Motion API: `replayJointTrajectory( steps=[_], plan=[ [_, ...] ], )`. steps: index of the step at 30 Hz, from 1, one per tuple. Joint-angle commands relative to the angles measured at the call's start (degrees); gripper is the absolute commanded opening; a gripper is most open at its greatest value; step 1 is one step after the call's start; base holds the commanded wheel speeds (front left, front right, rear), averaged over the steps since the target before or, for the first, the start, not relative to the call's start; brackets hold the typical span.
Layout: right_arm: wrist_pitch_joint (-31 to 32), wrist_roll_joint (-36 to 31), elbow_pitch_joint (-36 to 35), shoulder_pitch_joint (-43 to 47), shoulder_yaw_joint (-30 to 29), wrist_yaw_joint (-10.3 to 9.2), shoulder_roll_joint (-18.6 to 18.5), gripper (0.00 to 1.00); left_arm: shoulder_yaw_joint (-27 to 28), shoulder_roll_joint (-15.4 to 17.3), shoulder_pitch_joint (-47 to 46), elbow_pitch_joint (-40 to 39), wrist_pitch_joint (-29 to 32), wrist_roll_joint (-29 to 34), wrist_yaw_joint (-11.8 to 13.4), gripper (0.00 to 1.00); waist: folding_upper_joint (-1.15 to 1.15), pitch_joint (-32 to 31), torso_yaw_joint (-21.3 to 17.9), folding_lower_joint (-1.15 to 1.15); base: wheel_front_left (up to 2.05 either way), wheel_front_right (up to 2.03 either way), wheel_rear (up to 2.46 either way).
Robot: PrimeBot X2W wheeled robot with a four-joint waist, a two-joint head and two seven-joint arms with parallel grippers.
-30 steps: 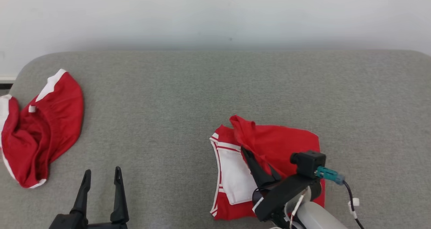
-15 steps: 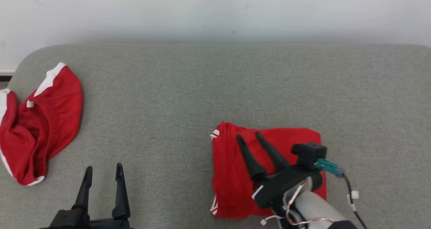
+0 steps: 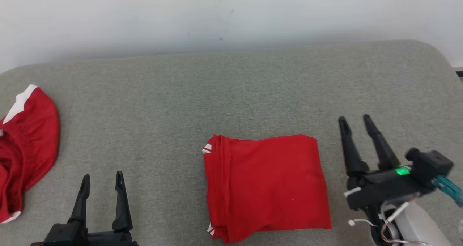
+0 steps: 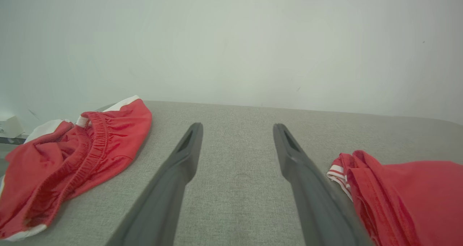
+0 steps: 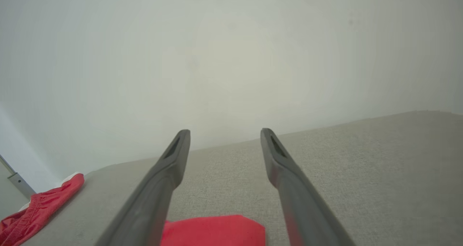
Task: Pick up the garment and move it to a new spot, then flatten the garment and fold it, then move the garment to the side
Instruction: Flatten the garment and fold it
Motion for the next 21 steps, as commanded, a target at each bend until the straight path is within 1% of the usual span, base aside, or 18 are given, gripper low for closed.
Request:
replayJointTrajectory(
  steps=[1, 5, 10, 13, 21],
  plan=[
    [-0.2, -1.1, -0.9, 1.5, -0.9, -0.14, -0.4, 1.0, 0.3, 0.0, -0.4, -0.3, 0.0, 0.1, 0.0, 1.0, 0.0, -0.5, -0.8, -0.01, 0.0, 0.0, 0.0],
    [-0.1, -4.5, -4.8, 5.7, -4.5, -0.14, -0.7, 1.0, 0.8, 0.0, -0.1, -0.2, 0.0, 0.5, 0.0, 1.0, 0.0, -1.2, -1.6, -0.01, 0.0, 0.0, 0.0],
    [-0.2, -7.5, -7.9, 10.7, -7.6, -0.15, 0.5, 1.0, 1.0, 0.0, 0.6, -0.4, 0.0, 1.1, -0.3, 1.0, 0.0, -2.4, -2.2, -0.01, 0.0, 0.0, 0.0],
    [-0.2, -8.5, -9.1, 13.4, -8.2, -0.15, 1.5, 1.0, 1.2, 0.0, 1.4, -0.6, 0.0, 1.4, -0.6, 1.0, 0.0, -3.3, -2.5, -0.01, 0.0, 0.0, 0.0],
    [-0.2, -9.5, -9.5, 17.0, -8.0, -0.15, 1.8, 1.0, 1.1, 0.0, 3.9, 0.1, 0.0, 2.2, -1.6, 1.0, 0.0, -5.2, -1.9, -0.01, 0.0, 0.0, 0.0]
  ],
)
